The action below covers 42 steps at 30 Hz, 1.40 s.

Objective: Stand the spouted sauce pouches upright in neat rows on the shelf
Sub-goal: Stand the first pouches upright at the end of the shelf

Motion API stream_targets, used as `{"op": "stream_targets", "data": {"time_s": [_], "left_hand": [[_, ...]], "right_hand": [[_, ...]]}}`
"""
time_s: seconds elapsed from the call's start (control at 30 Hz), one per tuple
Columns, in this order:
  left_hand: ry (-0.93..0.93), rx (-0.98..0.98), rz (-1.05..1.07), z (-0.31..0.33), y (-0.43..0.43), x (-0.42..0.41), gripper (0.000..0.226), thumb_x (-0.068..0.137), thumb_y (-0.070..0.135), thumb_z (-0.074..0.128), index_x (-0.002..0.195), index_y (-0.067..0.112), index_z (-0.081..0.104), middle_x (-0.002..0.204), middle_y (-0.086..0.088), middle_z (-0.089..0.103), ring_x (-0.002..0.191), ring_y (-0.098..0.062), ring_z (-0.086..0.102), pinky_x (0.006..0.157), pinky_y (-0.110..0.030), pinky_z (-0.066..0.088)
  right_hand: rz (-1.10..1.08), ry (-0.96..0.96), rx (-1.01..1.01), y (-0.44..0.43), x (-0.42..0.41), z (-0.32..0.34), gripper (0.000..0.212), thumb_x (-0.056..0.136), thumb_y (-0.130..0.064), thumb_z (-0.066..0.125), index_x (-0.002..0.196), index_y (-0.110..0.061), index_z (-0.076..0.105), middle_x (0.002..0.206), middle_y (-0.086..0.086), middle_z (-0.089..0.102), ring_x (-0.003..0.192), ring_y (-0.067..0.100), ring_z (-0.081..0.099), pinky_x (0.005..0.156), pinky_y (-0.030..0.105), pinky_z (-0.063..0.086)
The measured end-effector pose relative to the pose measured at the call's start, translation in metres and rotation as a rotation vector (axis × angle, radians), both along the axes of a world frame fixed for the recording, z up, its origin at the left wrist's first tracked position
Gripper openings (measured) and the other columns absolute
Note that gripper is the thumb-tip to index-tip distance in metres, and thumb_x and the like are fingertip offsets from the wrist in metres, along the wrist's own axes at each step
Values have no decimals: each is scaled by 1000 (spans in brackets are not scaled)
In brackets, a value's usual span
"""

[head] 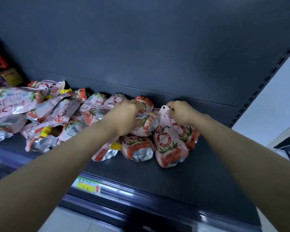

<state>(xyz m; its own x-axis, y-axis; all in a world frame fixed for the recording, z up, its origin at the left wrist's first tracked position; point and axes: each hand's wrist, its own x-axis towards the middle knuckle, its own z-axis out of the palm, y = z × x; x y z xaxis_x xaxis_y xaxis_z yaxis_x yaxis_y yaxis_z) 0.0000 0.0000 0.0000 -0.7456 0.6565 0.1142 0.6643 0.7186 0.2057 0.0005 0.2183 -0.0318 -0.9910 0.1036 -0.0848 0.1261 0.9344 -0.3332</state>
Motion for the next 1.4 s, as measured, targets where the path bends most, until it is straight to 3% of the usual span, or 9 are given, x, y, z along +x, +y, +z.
{"op": "stream_targets", "data": {"time_s": [0.1, 0.3, 0.57, 0.73, 0.97, 1.07, 1.2, 1.27, 1.4], "left_hand": [[-4, 37, 43, -5, 12, 5, 32, 87, 26, 58, 114, 8, 59, 116, -12, 58, 108, -31, 53, 92, -37, 42], [-21, 73, 102, -8, 29, 17, 22, 88, 21, 56, 107, 11, 62, 111, -9, 58, 107, -27, 50, 88, -32, 38], [-119, -14, 100, -4, 62, 8, 33, 85, 21, 59, 116, 8, 59, 116, -11, 61, 109, -28, 52, 90, -35, 45], [-233, -121, 38, -7, 84, -7, 7, 80, 15, 55, 76, 17, 50, 85, -9, 56, 85, -28, 55, 68, -32, 42], [-321, -248, 2, -17, 98, -25, 28, 78, 11, 58, 106, 11, 58, 98, -3, 58, 93, -27, 59, 71, -28, 43], [-302, -256, 31, -19, 98, -27, 27, 76, 15, 63, 98, 13, 48, 101, -7, 59, 91, -27, 56, 74, -34, 49], [-335, -231, 78, -23, 95, -30, 21, 71, 10, 65, 89, 11, 54, 90, -8, 64, 82, -28, 62, 69, -38, 56], [-346, -193, 71, -22, 96, -31, 9, 71, 9, 65, 76, 11, 57, 81, -8, 63, 73, -25, 59, 61, -32, 50], [-368, -149, 25, -23, 103, -27, 29, 76, 6, 65, 57, 19, 47, 63, 0, 50, 65, -19, 49, 52, -24, 35]], "right_hand": [[-20, 49, -64, 8, -6, 1, 24, 90, -17, 58, 100, 4, 64, 102, 18, 69, 97, 35, 64, 86, 46, 53], [-41, 80, -173, 11, -8, 4, 18, 82, -16, 69, 94, -3, 71, 99, 15, 72, 94, 29, 67, 87, 40, 54], [-97, 150, -132, 45, 11, 30, 10, 84, -1, 54, 84, 4, 62, 92, 18, 64, 88, 32, 59, 73, 34, 47], [-183, 244, -217, 61, 30, 47, 23, 84, 4, 47, 86, -14, 60, 89, 4, 59, 84, 20, 54, 73, 25, 43], [-281, 274, -305, 71, 57, 59, 35, 81, 7, 43, 90, -16, 68, 85, 3, 63, 80, 19, 59, 67, 21, 43], [-275, 231, -387, 74, 66, 60, 20, 82, 1, 57, 84, -17, 65, 84, 4, 66, 75, 16, 59, 59, 22, 44], [-236, 212, -394, 76, 75, 63, 7, 83, -10, 66, 84, -17, 68, 87, 6, 69, 81, 18, 62, 69, 26, 47], [-256, 221, -378, 78, 79, 64, 6, 84, -9, 65, 84, -15, 68, 86, 5, 68, 81, 17, 60, 65, 21, 44], [-322, 248, -346, 86, 88, 65, 7, 85, -6, 63, 87, -9, 69, 87, 5, 68, 82, 16, 60, 62, 18, 43]]}}
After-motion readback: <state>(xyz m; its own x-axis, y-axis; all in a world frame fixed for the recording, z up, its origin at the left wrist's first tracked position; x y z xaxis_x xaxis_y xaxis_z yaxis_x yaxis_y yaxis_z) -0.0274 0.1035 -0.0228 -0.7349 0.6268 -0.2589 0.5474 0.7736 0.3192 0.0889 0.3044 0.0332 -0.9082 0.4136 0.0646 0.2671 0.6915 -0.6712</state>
